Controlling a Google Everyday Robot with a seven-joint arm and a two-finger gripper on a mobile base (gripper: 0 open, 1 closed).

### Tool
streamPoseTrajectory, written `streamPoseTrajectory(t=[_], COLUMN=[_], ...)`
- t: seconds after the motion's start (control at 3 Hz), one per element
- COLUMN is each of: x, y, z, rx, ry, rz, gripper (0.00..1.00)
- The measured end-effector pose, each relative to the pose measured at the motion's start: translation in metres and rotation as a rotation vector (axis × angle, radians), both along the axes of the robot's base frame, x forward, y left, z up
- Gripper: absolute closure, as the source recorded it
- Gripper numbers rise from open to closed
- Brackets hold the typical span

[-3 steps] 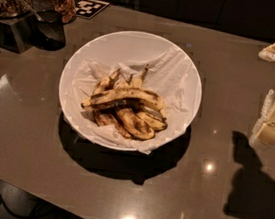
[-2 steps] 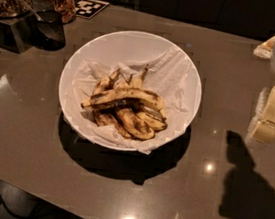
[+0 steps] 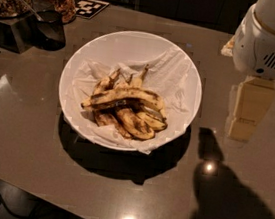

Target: Pick banana from white bowl

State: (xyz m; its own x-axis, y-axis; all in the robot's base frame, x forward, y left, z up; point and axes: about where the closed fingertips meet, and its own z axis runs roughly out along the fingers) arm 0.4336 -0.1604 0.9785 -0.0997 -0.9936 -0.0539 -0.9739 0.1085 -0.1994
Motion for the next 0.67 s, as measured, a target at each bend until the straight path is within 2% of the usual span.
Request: streamPoseTrajectory(t=[0.33,0.67], x=[0.000,0.007], y=[0.002,0.036], z=[0.000,0.007], rx=[-0.002,0.020], ry=[0.002,-0.011], rz=[0.006,0.059], gripper=[0.00,0.00])
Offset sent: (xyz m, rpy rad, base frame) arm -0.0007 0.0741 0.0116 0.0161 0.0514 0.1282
